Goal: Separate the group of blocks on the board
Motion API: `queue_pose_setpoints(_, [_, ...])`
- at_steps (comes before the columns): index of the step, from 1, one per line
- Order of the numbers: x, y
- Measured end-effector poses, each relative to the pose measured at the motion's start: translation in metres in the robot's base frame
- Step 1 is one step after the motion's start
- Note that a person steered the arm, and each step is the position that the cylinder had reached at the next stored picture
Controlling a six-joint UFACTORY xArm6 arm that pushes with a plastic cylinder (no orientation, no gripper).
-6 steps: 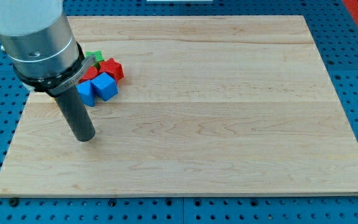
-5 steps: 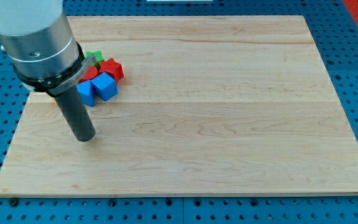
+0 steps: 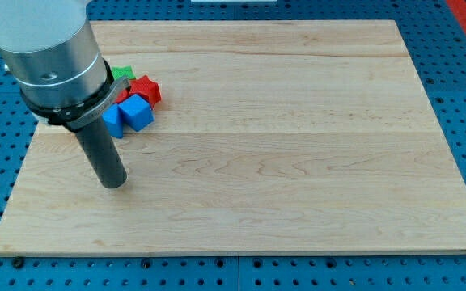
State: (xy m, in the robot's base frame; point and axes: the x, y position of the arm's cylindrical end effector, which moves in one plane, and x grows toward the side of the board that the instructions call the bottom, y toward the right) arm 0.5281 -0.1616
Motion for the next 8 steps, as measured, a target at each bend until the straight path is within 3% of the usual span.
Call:
queue_pose_setpoints(1, [0.03, -0.028])
queue_pose_setpoints(2, [0.024, -0.078])
queue_pose_setpoints(4, [-0.065, -0.068])
queue_pose_setpoints(5, [-0.084, -0.054])
queue_pose_setpoints(6, [-0.138, -0.044])
queue_pose_setpoints(8, [-0.195, -0.019])
